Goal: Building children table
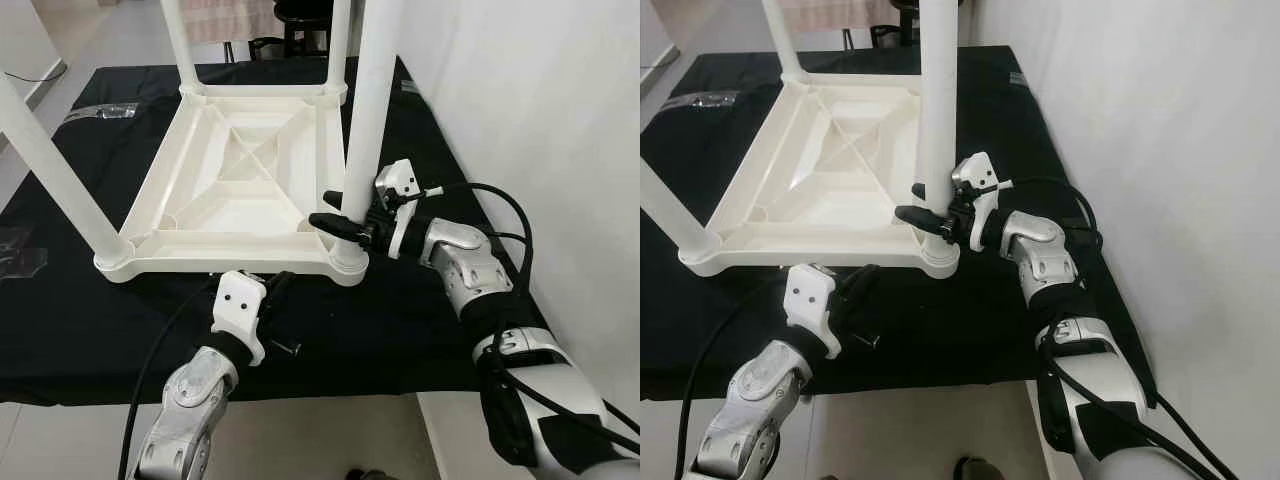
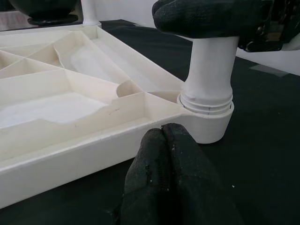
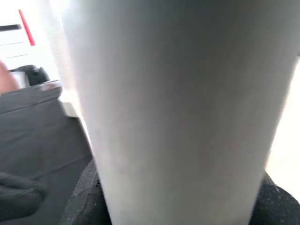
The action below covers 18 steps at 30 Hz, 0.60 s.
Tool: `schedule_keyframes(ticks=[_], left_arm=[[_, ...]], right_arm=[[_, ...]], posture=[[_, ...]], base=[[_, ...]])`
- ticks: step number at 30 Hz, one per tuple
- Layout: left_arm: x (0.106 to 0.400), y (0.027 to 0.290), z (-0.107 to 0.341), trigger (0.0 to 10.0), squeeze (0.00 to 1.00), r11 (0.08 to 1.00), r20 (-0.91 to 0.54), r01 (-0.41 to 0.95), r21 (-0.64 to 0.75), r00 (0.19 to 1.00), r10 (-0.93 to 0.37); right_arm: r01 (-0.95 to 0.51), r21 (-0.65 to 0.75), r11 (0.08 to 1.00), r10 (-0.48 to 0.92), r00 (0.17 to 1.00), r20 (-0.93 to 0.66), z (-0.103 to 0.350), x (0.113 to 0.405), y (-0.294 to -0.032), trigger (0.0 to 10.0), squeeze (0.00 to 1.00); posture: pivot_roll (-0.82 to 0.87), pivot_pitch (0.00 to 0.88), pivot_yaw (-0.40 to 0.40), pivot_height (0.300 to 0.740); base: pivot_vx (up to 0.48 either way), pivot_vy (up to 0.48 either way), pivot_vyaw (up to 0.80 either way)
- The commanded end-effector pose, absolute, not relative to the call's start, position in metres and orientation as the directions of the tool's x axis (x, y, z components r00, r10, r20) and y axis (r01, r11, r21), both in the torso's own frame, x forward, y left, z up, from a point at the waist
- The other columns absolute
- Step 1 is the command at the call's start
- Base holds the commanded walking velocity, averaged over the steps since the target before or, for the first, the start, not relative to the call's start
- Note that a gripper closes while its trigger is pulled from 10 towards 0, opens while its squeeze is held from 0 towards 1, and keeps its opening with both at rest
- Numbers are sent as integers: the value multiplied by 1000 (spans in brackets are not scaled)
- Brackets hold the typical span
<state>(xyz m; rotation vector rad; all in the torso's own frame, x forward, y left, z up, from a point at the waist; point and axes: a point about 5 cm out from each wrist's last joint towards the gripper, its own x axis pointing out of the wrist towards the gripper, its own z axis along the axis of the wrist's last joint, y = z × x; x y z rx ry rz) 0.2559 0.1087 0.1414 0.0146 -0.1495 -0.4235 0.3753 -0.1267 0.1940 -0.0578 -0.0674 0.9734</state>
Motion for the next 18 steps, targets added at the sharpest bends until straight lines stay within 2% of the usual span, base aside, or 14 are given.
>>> schedule_keyframes(ticks=[1, 2, 3, 4, 5, 6, 7, 9, 10, 13, 18], left_arm=[[253, 107, 140, 10000, 0, 909, 135, 413, 46, 899, -416], [252, 107, 139, 10000, 0, 909, 135, 414, 45, 899, -416], [252, 107, 139, 10000, 0, 909, 135, 414, 45, 899, -416], [252, 108, 139, 10000, 0, 909, 134, 414, 45, 899, -416], [252, 108, 139, 10000, 0, 909, 134, 414, 45, 899, -416], [252, 108, 139, 10000, 0, 909, 135, 413, 46, 899, -416], [253, 109, 139, 10000, 0, 910, 134, 413, 47, 900, -415], [253, 110, 139, 10000, 0, 910, 133, 413, 49, 900, -415], [254, 110, 138, 10000, 0, 910, 132, 412, 51, 900, -415], [255, 109, 139, 10000, 0, 909, 132, 413, 49, 900, -416], [255, 108, 139, 10000, 0, 911, 135, 409, 50, 901, -412]], right_arm=[[-773, -17, 634, 773, 634, -6, 174, 372, -131, 0, 0], [-742, -12, 670, 742, 671, -16, 169, 371, -133, 0, 0], [-742, -12, 670, 742, 671, -16, 169, 371, -133, 0, 0], [-634, 4, 774, 633, 773, -30, 158, 369, -133, 0, 0], [-634, 4, 774, 633, 773, -30, 158, 369, -133, 0, 0], [-455, 58, 888, 458, 888, -43, 141, 359, -130, 0, 0], [-359, 7, 933, 359, 933, -33, 136, 346, -123, 0, 0], [-334, -45, 941, 335, 942, -3, 138, 338, -116, 0, 0], [-370, -54, 928, 371, 929, 2, 140, 336, -109, 0, 0], [-363, 8, 932, 363, 931, -30, 136, 345, -116, 0, 0], [-329, 15, 944, 330, 943, -37, 136, 352, -119, 0, 0]], posture=[[36, 134, -26, 740], [36, 132, -30, 740], [36, 132, -30, 740], [32, 128, -38, 740], [32, 128, -38, 740], [30, 131, -34, 740], [33, 131, -27, 740], [20, 123, -20, 740], [9, 116, -19, 740], [34, 122, -37, 740], [28, 124, -31, 740]], base=[[0, 0, 0], [0, 0, 0], [0, 0, 0], [0, 0, 0], [0, 0, 0], [0, 0, 0], [0, 0, 0], [0, 0, 0], [0, 0, 0], [0, 0, 0], [0, 0, 0]])
